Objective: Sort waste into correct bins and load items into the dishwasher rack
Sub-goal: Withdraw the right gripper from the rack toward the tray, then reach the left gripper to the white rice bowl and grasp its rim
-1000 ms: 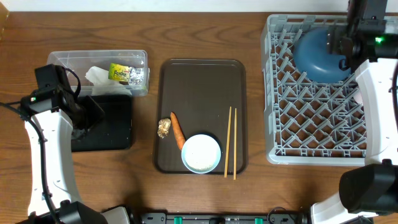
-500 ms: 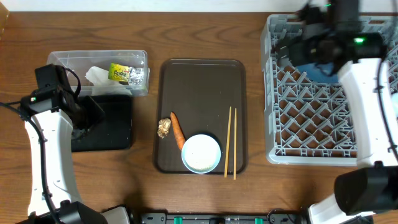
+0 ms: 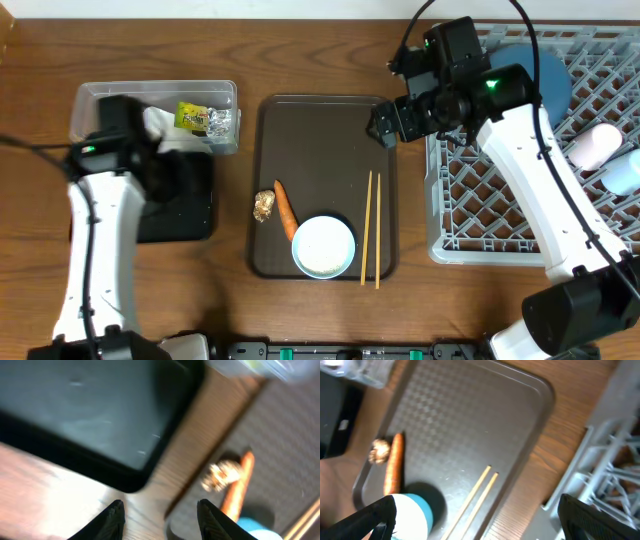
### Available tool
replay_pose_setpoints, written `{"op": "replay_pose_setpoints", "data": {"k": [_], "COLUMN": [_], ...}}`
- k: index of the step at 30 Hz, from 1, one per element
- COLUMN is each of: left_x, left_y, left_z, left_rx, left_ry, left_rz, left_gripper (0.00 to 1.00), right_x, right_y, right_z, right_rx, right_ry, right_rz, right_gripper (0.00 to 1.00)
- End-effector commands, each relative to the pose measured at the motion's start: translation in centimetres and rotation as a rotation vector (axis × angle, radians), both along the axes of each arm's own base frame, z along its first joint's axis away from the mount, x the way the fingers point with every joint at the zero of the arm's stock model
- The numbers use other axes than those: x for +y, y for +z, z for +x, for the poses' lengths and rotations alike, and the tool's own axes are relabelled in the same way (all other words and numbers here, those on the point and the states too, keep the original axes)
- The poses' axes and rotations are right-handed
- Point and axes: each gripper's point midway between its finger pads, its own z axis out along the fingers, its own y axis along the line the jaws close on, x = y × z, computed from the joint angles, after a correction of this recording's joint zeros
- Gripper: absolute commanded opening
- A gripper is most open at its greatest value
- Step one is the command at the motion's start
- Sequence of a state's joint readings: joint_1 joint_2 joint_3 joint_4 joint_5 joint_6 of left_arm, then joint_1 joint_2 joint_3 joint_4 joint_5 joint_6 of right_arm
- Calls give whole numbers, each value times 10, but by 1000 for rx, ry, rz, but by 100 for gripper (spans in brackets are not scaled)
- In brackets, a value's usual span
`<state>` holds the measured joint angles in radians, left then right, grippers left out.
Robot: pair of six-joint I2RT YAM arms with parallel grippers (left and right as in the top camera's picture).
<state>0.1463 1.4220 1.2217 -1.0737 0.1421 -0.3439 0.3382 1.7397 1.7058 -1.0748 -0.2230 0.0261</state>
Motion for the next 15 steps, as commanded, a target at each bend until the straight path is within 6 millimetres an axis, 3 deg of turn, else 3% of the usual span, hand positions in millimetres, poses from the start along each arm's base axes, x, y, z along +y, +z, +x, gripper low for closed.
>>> {"op": "replay_pose_setpoints", "data": {"k": [1,10,15], "left_x": [-40,-138,-182], "left_y": [1,-8,-8], "left_z": [1,-29,-41], "left_rx": [1,40,18], "left_ry": [-139,-462,-565], "left_rz": [-10,-15,-28], "left_gripper": [48,48,48], "right_x": [-25,-80,-94], "right_y": [3,-2,-5], "right_z": [4,9,6], "right_rx": [-4,67,90], "right_ry": [-108,-293,-324], "right_rz": [-34,-36,-43], "right_gripper": [96,96,96]}}
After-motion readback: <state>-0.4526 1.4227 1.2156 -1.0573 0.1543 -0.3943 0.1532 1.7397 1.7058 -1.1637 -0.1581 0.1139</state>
